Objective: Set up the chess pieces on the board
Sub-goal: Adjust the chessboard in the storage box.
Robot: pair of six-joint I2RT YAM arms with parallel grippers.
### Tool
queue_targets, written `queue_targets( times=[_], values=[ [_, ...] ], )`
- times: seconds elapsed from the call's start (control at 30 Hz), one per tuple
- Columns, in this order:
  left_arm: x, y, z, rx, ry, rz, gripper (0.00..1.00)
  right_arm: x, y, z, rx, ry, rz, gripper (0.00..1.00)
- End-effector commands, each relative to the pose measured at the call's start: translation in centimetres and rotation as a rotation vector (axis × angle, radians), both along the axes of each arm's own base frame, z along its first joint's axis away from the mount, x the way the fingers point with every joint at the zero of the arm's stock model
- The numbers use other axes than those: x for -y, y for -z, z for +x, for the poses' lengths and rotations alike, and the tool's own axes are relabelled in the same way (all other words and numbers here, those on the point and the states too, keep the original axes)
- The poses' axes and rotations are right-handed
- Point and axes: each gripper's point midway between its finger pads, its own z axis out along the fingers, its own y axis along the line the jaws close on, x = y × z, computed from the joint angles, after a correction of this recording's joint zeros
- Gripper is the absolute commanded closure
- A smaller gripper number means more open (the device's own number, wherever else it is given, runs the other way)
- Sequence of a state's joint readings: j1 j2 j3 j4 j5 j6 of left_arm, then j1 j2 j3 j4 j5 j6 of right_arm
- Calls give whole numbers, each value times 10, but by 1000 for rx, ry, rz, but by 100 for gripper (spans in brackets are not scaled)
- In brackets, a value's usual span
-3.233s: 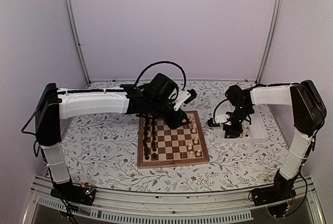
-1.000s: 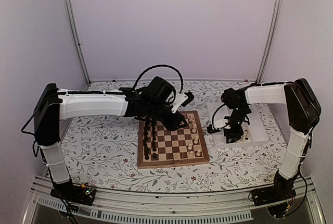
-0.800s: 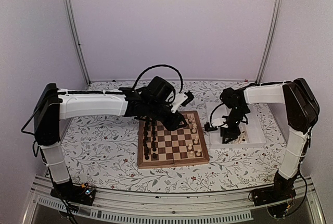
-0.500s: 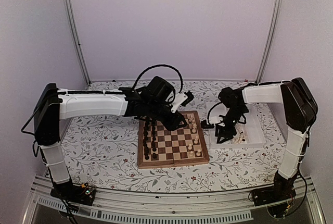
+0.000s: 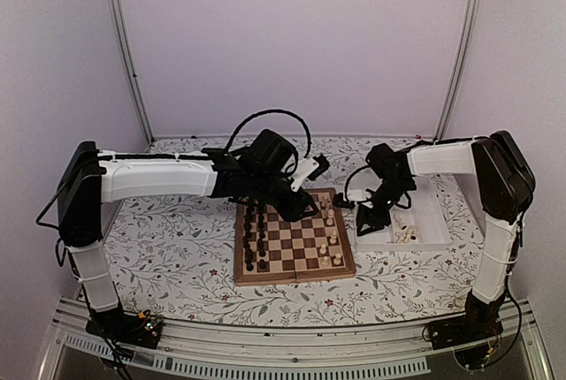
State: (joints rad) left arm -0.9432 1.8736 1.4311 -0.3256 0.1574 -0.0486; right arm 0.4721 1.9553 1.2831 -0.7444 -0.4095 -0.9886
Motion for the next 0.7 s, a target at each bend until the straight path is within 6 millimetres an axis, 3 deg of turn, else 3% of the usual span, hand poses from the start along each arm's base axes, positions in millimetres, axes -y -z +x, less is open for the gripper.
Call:
queue_targets(
  times=[0.0,0.13,0.27,0.43,0.67],
  values=[
    [-2,-8,6,21,1,-22,64,6,-2,27,52,112,-8,71],
    [-3,-9,6,22,-2,-22,64,18,-21,53,82,224,25,75],
    [-5,-10,5,21,-5,-23,64,28,-30,59,93,273,21,74],
    [-8,-12,3,28,-7,-25,64,35,-30,43,77,239,0,73],
    [-13,-16,-2,26,-2,-26,64,53,-23,-4,45,55,-108,56]
  ],
)
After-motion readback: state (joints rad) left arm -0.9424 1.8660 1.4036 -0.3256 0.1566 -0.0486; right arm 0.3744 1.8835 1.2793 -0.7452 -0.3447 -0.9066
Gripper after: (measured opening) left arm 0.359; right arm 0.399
